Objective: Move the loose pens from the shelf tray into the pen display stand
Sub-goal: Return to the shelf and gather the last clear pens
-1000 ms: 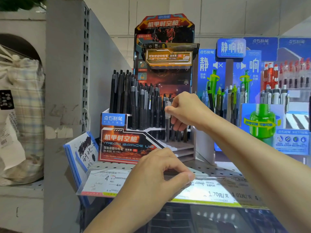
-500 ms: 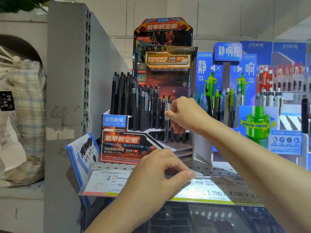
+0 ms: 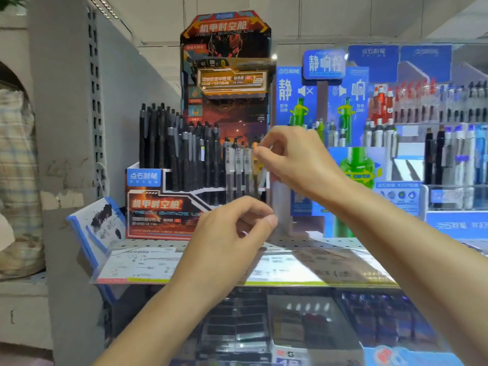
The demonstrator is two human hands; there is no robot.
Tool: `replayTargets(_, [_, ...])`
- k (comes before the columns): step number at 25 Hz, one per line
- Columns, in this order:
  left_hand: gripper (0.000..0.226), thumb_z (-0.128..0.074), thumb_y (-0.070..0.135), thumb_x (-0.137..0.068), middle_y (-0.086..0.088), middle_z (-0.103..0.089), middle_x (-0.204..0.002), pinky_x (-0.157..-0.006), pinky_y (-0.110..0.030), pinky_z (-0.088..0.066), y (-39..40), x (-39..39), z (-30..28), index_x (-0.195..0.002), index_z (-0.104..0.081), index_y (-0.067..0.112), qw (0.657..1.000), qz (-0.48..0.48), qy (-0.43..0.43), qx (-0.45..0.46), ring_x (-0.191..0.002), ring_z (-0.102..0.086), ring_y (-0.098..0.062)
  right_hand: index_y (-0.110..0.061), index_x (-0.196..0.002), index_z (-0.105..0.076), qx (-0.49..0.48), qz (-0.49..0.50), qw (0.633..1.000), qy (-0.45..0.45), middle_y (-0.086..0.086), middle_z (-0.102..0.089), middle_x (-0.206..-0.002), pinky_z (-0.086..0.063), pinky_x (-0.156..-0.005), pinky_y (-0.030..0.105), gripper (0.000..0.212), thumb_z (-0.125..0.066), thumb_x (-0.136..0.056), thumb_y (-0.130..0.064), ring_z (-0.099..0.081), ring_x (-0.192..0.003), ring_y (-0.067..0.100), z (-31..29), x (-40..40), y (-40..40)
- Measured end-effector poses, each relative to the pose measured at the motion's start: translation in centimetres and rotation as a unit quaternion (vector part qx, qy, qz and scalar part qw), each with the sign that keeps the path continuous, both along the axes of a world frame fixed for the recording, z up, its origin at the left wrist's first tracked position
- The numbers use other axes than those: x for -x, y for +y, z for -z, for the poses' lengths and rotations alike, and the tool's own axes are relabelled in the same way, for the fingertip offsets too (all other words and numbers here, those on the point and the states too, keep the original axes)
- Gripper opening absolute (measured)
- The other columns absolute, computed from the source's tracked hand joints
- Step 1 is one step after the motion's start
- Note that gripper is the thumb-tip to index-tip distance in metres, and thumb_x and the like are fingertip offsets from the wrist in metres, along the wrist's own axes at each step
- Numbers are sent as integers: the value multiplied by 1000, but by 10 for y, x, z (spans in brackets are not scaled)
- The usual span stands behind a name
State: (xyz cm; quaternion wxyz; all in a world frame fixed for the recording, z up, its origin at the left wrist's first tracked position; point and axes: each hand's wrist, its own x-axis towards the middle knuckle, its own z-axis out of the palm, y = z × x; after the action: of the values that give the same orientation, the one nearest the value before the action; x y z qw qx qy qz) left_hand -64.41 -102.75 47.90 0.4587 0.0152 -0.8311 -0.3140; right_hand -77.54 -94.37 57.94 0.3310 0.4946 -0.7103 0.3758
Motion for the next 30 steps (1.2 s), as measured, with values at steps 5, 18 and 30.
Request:
replayTargets(5, [7, -67, 25, -92, 11, -73, -79, -67, -16, -48, 109, 63, -19, -87, -72, 22, 997, 57, 49, 19, -72, -64, -3, -18, -89, -69, 32, 12, 999, 32, 1, -74, -76, -53, -81, 40, 13, -64, -94, -29, -71, -77, 23, -3, 25, 128])
replayTargets(18, [3, -69, 26, -90, 11, -71, -77, -79, -31, -53, 596, 354, -33, -91, -71, 25, 953, 288, 95, 4, -75, -66, -5, -12, -99, -69, 109, 290, 950, 42, 0, -71, -82, -52, -78, 43, 10, -64, -94, -19, -66, -78, 20, 40, 228, 656])
replayTargets(30, [23, -66, 39, -92, 6, -63, -103, -87, -31, -47, 858, 615, -49, -107, -69, 22, 952, 300, -20, 51, -107, -59, -18, -19, -92, -70, 4, 435, 884, -172, 1, -71, -83, -61, -74, 40, 4, -68, -95, -18, -69, -74, 19, 84, 479, 955])
